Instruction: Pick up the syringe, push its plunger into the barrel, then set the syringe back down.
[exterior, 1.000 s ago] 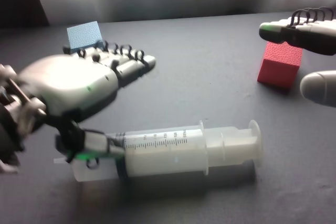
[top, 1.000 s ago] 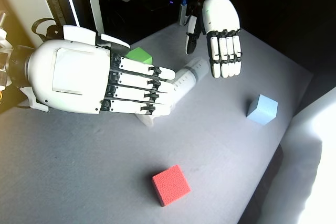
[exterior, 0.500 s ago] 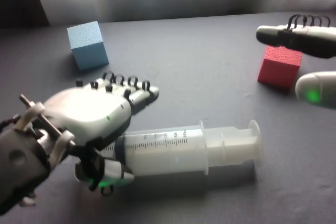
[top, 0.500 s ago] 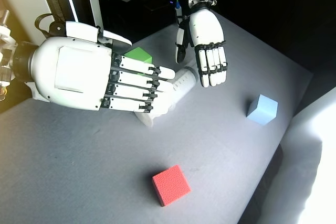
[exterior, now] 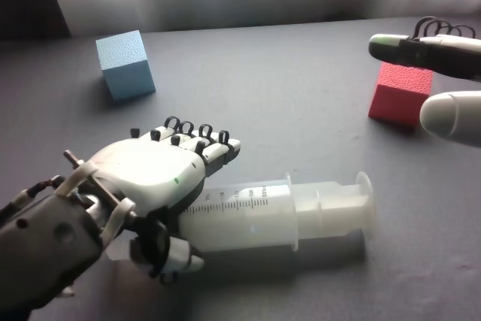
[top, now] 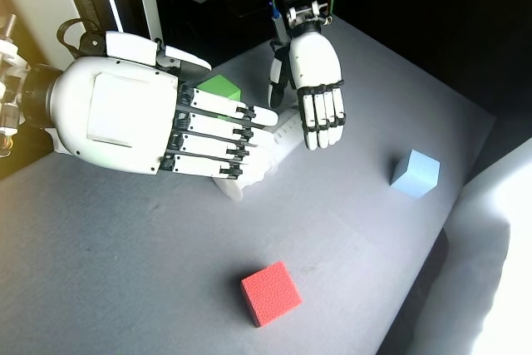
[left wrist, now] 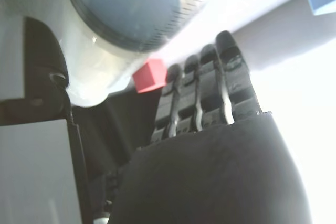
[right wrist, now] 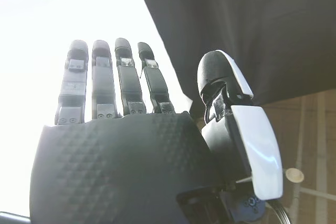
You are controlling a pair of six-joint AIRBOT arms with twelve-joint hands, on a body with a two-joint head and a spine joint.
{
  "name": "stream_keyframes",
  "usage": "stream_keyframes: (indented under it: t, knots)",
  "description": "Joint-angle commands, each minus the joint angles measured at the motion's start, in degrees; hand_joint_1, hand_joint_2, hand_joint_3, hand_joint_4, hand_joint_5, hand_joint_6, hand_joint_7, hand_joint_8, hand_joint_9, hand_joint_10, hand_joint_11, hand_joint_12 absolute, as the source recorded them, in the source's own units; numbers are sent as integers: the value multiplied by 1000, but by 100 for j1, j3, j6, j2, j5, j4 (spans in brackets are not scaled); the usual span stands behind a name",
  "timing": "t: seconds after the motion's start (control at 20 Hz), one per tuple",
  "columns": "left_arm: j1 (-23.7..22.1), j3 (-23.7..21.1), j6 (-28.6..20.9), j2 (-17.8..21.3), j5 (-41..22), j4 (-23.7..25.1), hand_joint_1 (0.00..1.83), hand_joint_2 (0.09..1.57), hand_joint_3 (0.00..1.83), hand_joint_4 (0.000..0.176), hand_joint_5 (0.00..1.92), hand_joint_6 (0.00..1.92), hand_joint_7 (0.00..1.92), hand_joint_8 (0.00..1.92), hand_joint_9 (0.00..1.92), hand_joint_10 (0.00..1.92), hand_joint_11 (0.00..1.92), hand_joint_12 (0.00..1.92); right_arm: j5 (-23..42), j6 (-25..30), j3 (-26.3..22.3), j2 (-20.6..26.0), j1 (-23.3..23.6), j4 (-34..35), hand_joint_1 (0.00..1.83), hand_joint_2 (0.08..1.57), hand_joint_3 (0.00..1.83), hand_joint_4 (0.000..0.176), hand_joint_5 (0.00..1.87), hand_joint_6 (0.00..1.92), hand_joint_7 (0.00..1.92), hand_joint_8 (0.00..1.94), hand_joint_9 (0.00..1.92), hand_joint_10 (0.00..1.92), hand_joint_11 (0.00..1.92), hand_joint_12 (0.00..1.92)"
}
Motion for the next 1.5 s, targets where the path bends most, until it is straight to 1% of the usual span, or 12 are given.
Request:
stream_keyframes:
  t: [0.0,0.2,0.65,0.75,0.8,0.85,0.9,0.95,1.0,1.05,1.2,1.45]
  knots:
    - [32,24,-26,-2,-348,273,1114,1000,3,0,62,7,75,6,89,7,0,396,671,27,-51,39,34,86,0,1427,1,0,119,4,115,4,94,3,0,260]
    - [138,267,-152,-261,-366,349,1160,974,0,0,228,6,280,6,278,10,0,767,763,20,-195,36,-24,572,0,1430,0,0,120,0,109,3,79,3,0,212]
    - [352,380,-312,-438,-431,397,1319,1139,1,0,658,15,804,20,811,48,351,899,1168,476,-359,-4,-257,1776,0,1428,0,0,137,5,142,6,113,10,0,313]
    - [355,388,-312,-457,-438,395,1319,1139,1,0,658,15,804,20,811,48,351,899,1185,530,-361,-80,-249,2190,0,1428,0,0,137,5,142,6,113,10,0,313]
    - [360,390,-312,-461,-441,387,1349,1177,3,0,677,985,859,957,830,1105,447,1199,1191,530,-359,-141,-261,2399,0,1425,0,0,141,4,145,3,113,6,0,308]
    - [369,397,-313,-472,-442,387,1460,1153,1,0,832,931,921,1056,832,1235,602,1591,1241,595,-361,-178,-306,2478,0,1430,1,0,165,8,170,7,140,12,0,392]
    - [379,400,-322,-480,-442,386,1391,1141,0,0,888,949,954,1050,824,1343,641,1428,1384,681,-364,-217,-393,2479,0,1435,3,0,168,7,172,6,140,10,0,409]
    - [393,402,-339,-488,-453,386,1382,1121,0,0,959,863,990,988,851,1343,691,1364,1588,727,-379,-272,-507,2479,0,1438,4,0,170,7,173,5,142,10,0,414]
    - [404,401,-343,-489,-458,387,1490,1103,0,0,1009,769,1017,890,916,1200,696,1593,1799,730,-404,-343,-610,2478,0,1441,3,0,183,7,189,6,163,14,0,476]
    - [414,400,-354,-490,-458,389,1387,1096,2,0,1036,800,1019,913,887,1285,734,1316,1898,731,-407,-396,-668,2479,0,1441,1,0,185,3,183,1,154,4,0,483]
    - [431,387,-385,-485,-458,390,1376,1125,0,0,984,870,959,1024,825,1388,697,1405,1879,793,-456,-491,-665,2787,0,1439,0,0,153,3,153,2,123,3,0,367]
    - [241,293,-404,-311,-457,306,1368,1145,2,0,972,870,888,1139,780,1466,654,1481,1521,792,-650,-500,-458,3443,0,1427,0,0,202,3,195,1,170,6,0,481]
